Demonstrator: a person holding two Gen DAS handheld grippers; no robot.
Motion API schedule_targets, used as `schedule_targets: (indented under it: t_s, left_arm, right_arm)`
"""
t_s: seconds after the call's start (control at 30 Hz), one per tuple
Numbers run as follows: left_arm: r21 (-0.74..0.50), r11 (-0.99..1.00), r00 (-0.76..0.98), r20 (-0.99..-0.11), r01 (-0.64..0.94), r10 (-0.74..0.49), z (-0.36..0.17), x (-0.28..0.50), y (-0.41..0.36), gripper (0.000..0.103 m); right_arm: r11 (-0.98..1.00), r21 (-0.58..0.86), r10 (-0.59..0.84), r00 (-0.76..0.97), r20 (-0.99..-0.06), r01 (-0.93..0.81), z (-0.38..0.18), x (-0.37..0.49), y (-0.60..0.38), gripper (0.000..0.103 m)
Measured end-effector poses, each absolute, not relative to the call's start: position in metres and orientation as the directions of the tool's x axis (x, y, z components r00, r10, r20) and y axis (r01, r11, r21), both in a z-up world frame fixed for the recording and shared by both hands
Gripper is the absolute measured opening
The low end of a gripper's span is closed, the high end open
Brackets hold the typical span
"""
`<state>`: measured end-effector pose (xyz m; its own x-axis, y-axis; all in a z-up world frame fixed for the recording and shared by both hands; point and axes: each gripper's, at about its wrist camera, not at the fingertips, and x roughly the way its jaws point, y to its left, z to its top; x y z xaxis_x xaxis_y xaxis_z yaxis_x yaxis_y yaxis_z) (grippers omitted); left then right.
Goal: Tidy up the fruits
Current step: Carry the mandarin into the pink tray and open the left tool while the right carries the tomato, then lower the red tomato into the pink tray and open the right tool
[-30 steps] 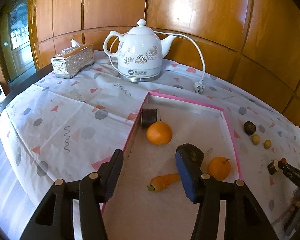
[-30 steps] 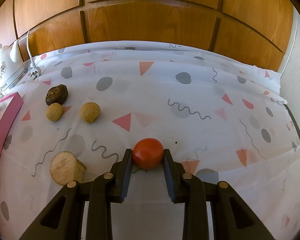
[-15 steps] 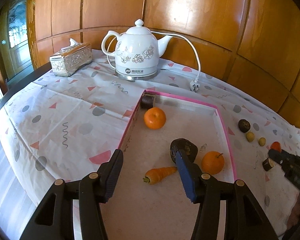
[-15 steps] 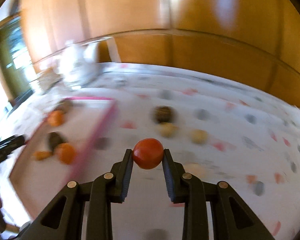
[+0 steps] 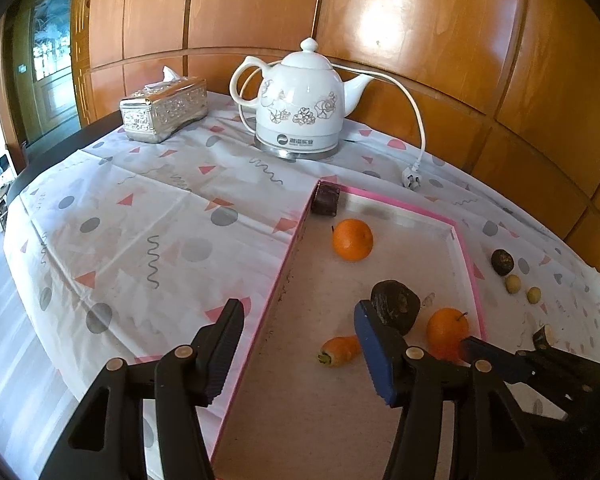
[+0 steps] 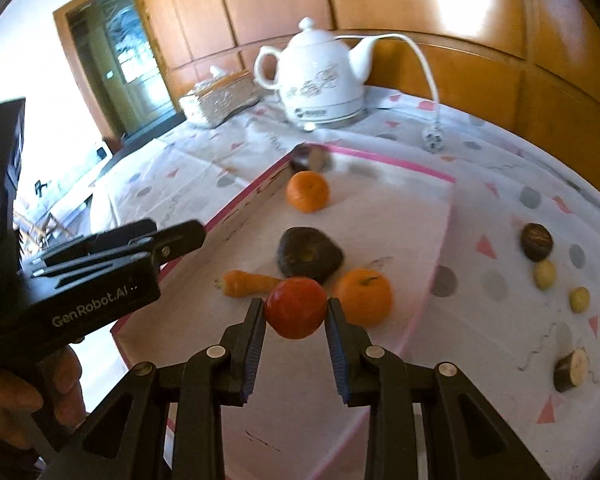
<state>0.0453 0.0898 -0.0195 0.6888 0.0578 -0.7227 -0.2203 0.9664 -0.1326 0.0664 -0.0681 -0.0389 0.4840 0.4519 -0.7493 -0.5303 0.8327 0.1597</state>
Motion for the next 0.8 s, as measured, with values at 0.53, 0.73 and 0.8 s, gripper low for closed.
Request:
schedule_targets:
  t_s: [0.53,0.73,0.8]
  left_arm:
    - [-0.132,0.980,0.694,-0.720,-0.148,0.008,-0.015,0.043,0.065,0.059]
    - [-0.124,0.987,0.696,-0.718,-0.100,-0.019,-0.014,0.043,0.052,0.059]
    - [-0.132,0.988,0.691,-0.721,-0.079,-0.041,-0.014,0.044,0.048,0.059]
  right_arm:
    - [0.900,0.192,0.405,0.586,-0.701,-0.392,-0.025,0.060,-0.118,0.039]
    - [0.936,0.209,0.346,0.621,-0.704,-0.284,-0.027,0.053,-0.166,0.039]
    - [0.950,0.212,0.311,0.635,-0.707,-0.229,-0.029,0.051,-0.187,0.039]
